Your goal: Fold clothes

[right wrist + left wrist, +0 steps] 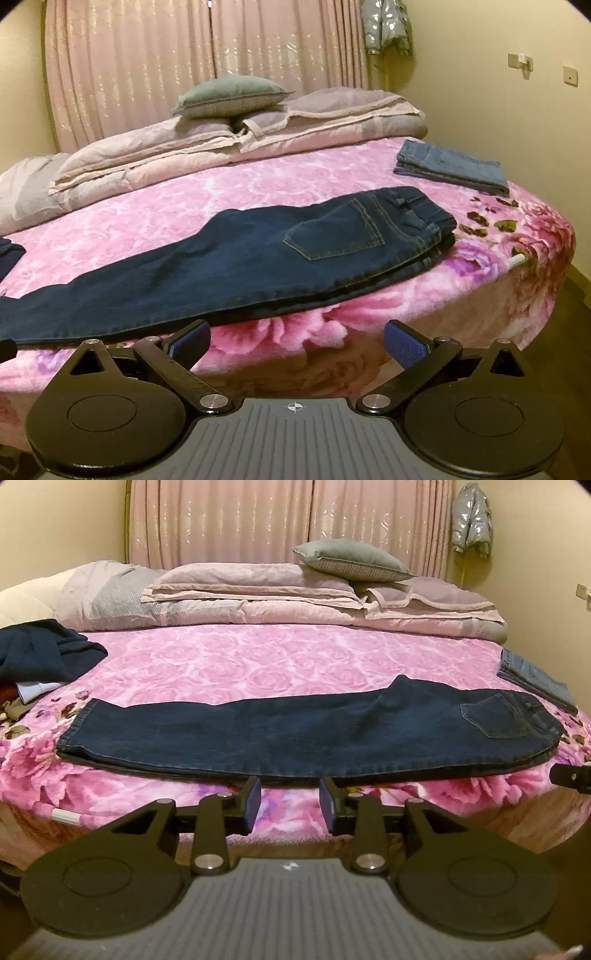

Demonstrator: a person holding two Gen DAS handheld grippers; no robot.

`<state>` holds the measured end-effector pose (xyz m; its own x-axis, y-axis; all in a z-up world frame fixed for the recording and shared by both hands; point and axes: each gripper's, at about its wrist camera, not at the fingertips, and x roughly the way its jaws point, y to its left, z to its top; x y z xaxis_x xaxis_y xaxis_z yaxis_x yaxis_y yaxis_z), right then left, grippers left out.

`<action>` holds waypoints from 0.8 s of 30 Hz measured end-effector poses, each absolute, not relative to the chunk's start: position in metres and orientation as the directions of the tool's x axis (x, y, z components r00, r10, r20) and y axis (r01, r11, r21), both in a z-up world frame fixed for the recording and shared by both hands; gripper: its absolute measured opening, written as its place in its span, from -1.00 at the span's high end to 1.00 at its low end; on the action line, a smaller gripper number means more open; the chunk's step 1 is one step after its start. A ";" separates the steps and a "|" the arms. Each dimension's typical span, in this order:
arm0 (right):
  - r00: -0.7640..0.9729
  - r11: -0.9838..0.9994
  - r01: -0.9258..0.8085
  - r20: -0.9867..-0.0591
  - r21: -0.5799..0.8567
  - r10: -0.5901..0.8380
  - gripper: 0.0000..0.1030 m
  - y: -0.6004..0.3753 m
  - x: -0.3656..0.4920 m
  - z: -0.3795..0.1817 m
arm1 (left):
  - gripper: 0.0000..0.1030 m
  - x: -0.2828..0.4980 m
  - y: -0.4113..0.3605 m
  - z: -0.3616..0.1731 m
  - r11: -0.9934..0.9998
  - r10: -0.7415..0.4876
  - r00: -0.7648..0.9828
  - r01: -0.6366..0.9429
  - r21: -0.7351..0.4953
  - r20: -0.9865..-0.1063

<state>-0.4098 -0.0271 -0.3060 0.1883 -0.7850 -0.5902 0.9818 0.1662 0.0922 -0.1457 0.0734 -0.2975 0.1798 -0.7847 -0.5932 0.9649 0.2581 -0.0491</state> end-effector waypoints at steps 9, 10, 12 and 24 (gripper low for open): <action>0.211 0.185 0.977 -0.569 0.103 -0.795 -0.98 -0.017 -0.407 -0.298 | 0.40 -0.145 0.089 -0.292 0.273 -0.786 0.202 0.962 -0.033 -0.585; 0.215 0.189 0.976 -0.566 0.105 -0.796 -0.98 -0.016 -0.407 -0.297 | 0.40 -0.144 0.091 -0.292 0.274 -0.786 0.205 0.961 -0.032 -0.583; 0.224 0.197 0.974 -0.562 0.110 -0.796 -0.98 -0.014 -0.405 -0.295 | 0.38 -0.143 0.094 -0.291 0.282 -0.785 0.214 0.959 -0.027 -0.582; 0.304 0.288 0.950 -0.559 0.119 -0.772 -0.98 -0.003 -0.374 -0.296 | 0.33 -0.120 0.112 -0.293 0.349 -0.759 0.277 0.937 -0.010 -0.589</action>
